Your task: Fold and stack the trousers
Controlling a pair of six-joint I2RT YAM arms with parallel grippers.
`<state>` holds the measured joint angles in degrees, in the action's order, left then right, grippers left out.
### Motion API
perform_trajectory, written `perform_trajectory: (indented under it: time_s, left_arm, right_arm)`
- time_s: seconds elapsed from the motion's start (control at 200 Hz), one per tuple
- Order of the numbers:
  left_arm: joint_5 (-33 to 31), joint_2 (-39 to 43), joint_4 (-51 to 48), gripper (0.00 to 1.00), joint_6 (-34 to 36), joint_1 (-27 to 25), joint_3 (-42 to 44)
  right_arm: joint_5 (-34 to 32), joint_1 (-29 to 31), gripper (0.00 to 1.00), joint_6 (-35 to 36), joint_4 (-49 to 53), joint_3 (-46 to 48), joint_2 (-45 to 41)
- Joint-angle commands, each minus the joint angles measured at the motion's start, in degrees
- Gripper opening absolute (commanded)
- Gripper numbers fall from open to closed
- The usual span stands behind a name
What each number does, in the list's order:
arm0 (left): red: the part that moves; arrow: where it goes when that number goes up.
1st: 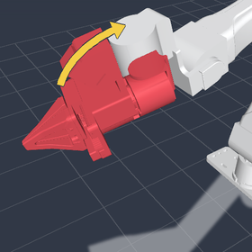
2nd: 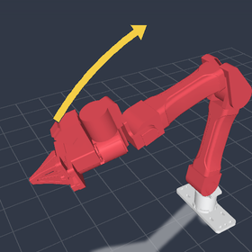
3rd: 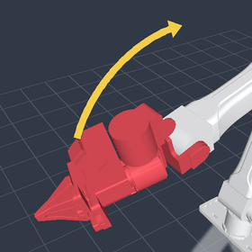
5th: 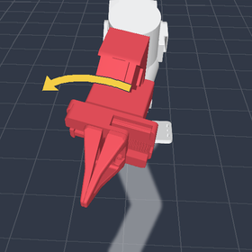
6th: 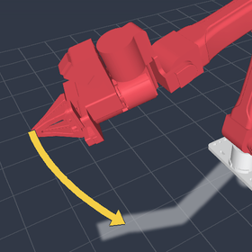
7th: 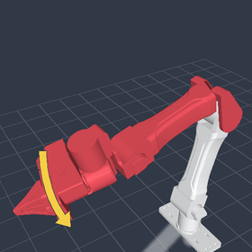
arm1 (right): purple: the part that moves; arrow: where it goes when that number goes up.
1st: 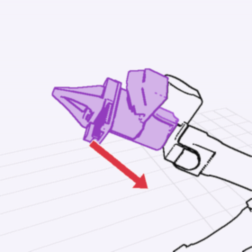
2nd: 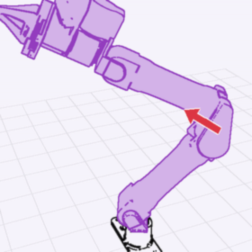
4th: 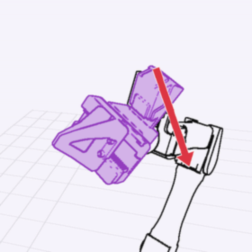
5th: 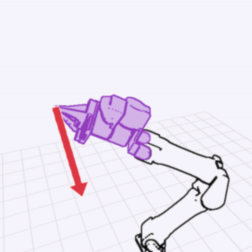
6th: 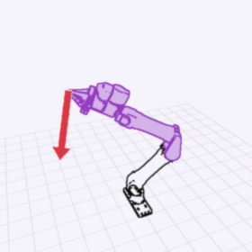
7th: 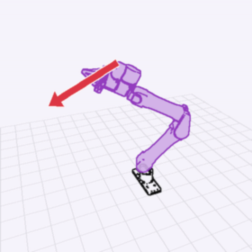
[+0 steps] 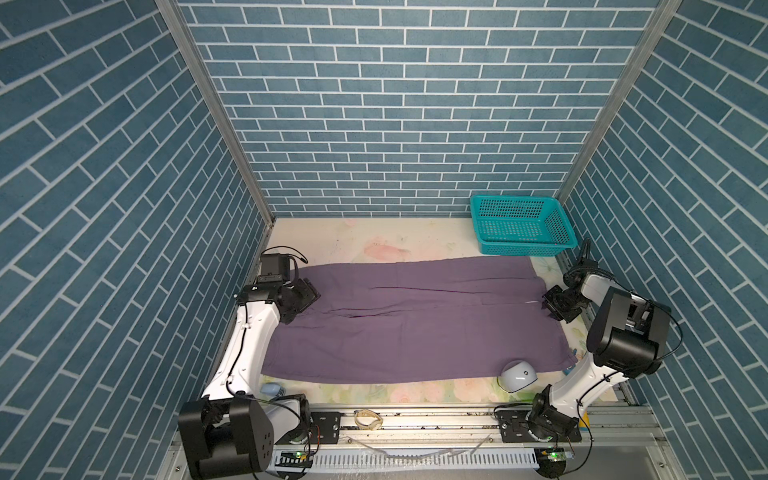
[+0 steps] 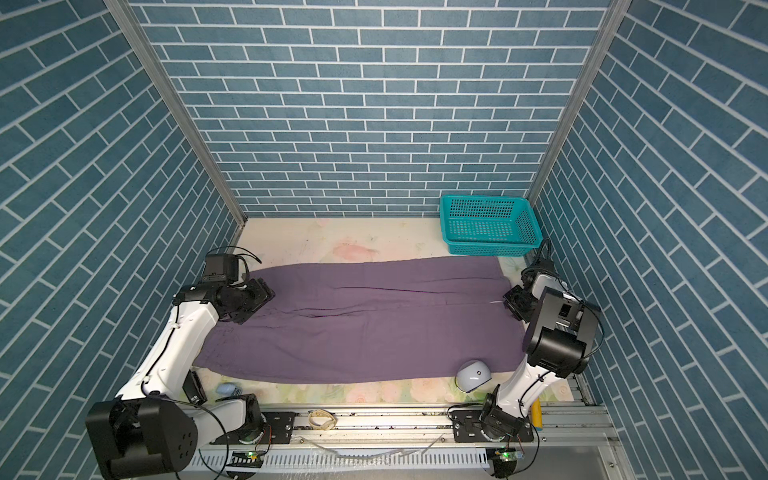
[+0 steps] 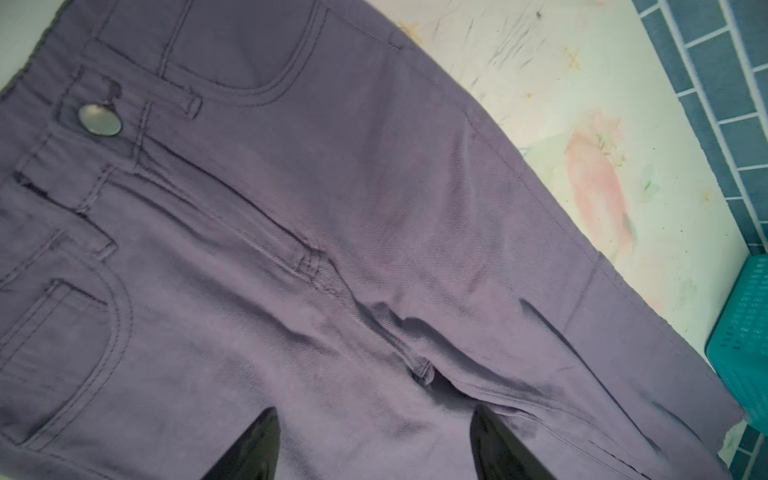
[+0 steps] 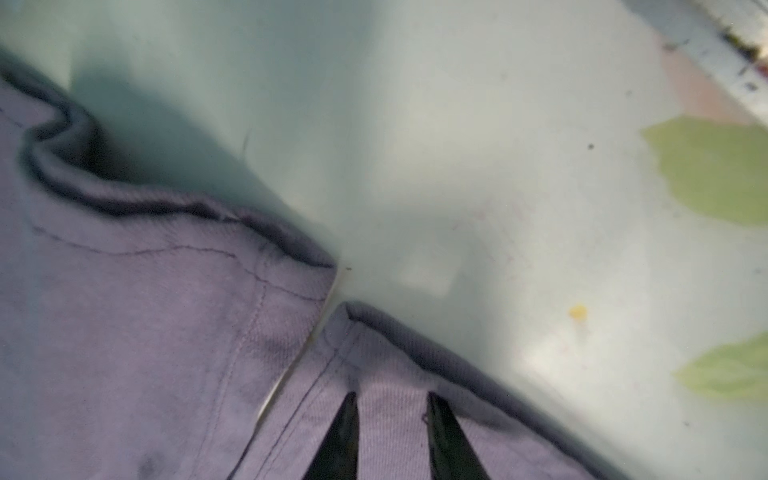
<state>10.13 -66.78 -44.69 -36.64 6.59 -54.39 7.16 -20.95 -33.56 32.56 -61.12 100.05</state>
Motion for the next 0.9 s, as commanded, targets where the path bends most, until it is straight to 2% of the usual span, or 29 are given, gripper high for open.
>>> perform_trajectory:
  time_s: [0.0, 0.12, 0.275, 0.43, 0.515, 0.615, 0.8, 0.895]
  left_arm:
    - [0.53, 1.28, -1.72, 0.72, -0.98, 2.85, 1.47]
    - [0.75, 1.82, -1.97, 0.71, -1.30, 4.12, 1.14]
    - [-0.02, 1.72, -2.98, 0.71, -0.90, 4.38, 0.60]
    - [0.62, 1.15, -4.76, 0.70, 0.46, 4.48, 0.46]
    - [1.19, 1.30, -5.44, 0.70, 0.93, 4.48, 1.01]
    - [2.02, 1.63, -6.23, 0.70, 1.00, 4.40, 2.36]
    - [1.88, 4.81, -7.53, 0.74, -0.32, 4.65, 5.99]
    - [2.26, 6.85, -6.79, 0.75, -1.31, 4.81, 7.74]
  right_arm:
    - [-5.82, 0.47, 0.32, 0.59, 3.49, 0.73, -7.92]
    - [-11.25, 0.74, 0.35, 1.39, 7.06, 4.09, -17.03]
    - [-18.58, 0.22, 0.54, 0.43, 9.69, 12.49, -28.80]
    - [-20.51, -1.82, 0.60, -1.38, 13.49, 18.86, -39.67]
    - [-18.12, -3.92, 0.58, -1.10, 16.19, 20.60, -44.00]
    - [-15.67, -4.34, 0.57, -0.99, 18.13, 20.63, -45.66]
    - [-13.10, -5.98, 0.58, -4.68, 19.74, 22.22, -42.07]
    - [-11.96, -7.77, 0.52, -5.56, 16.94, 25.78, -42.50]
